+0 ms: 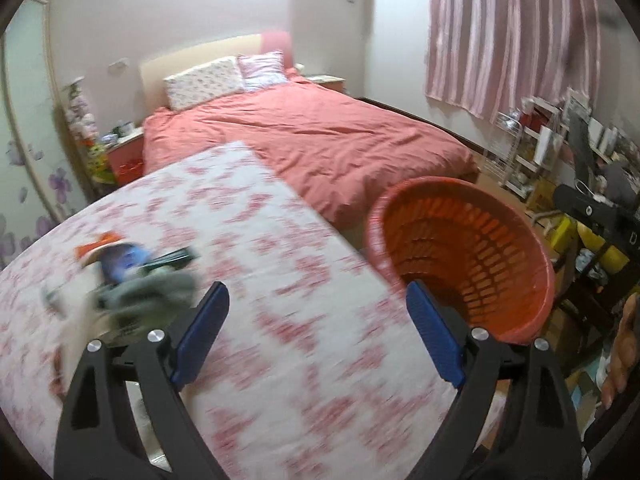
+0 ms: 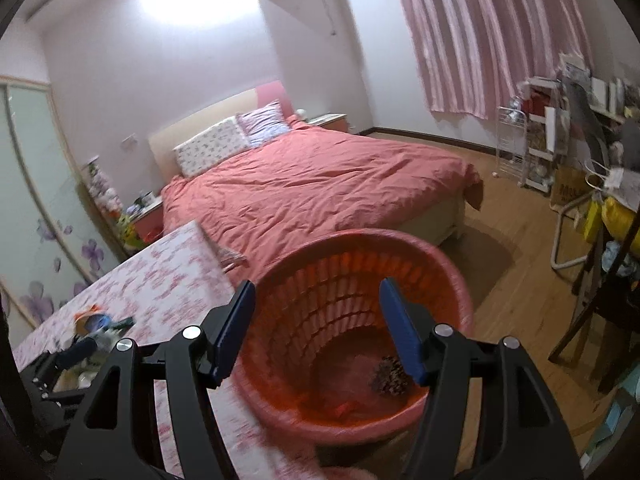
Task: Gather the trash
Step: 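Drop the cloth and tray into the orange basket with both grippers, then grasp the white snack bag with the right gripper while the left gripper grasps the tissue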
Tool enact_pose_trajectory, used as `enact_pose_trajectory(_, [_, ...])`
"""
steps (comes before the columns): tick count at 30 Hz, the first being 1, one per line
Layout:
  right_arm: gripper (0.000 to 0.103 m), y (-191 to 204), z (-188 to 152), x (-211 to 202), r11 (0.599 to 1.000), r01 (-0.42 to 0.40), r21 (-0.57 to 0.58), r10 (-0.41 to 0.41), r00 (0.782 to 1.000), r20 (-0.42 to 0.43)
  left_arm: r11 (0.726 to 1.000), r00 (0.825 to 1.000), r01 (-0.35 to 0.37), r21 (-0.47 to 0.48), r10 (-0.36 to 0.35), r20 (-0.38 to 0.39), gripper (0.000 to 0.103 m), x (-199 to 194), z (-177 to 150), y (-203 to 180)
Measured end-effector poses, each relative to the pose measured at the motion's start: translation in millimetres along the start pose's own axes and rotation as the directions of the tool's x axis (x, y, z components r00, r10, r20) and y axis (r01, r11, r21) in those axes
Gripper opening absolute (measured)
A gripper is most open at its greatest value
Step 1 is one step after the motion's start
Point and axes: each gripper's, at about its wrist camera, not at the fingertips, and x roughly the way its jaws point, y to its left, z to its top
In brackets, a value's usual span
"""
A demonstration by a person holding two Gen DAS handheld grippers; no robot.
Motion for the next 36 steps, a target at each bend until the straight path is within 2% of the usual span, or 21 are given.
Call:
enact_pose_trajectory(6, [0.064,54,-22,-13,0.991,-0.095,-0.094,0.091,0.995,-0.044,0.989,0.993,-0.115,-0.092,0.118,0.025,0.088,-42,-25,67])
enact_pose_trajectory(9, [0.064,95,-44,-13,0.973,-0.167,-0.159,0.153,0.983,-0.100,0.973,0.982,-0.181,-0.141,0.186,0.025,0.088,-59,-42,104])
enact_pose_trajectory(17, [0.064,183,-97,-2,0.911,-0.310,-0.270,0.257,0.942,-0.215,0.906,0.952,-0.299,-0.299,0.305,-0.028,0.088,-91,-88,200])
enact_pose_trajectory(22, [0.064,225,-120,7,0.890,-0.352,-0.291,0.276,0.922,-0.272,0.882,0.947,-0.312,-0.354,0.317,-0.044,0.088,-104,-108,233])
enact_pose_trajectory(25, [0.064,237,-128,19,0.894,-0.345,-0.287,0.255,0.916,-0.310,0.874,0.949,-0.306,-0.378,0.311,-0.050,0.088,-107,-117,244])
enact_pose_trajectory(31, [0.065,243,-142,40,0.912,-0.310,-0.268,0.192,0.902,-0.387,0.872,0.954,-0.295,-0.392,0.294,-0.064,0.088,-108,-132,251])
enact_pose_trajectory(36, [0.066,252,-151,44,0.907,-0.307,-0.289,0.176,0.899,-0.401,0.872,0.957,-0.286,-0.397,0.279,-0.077,0.088,-104,-138,253])
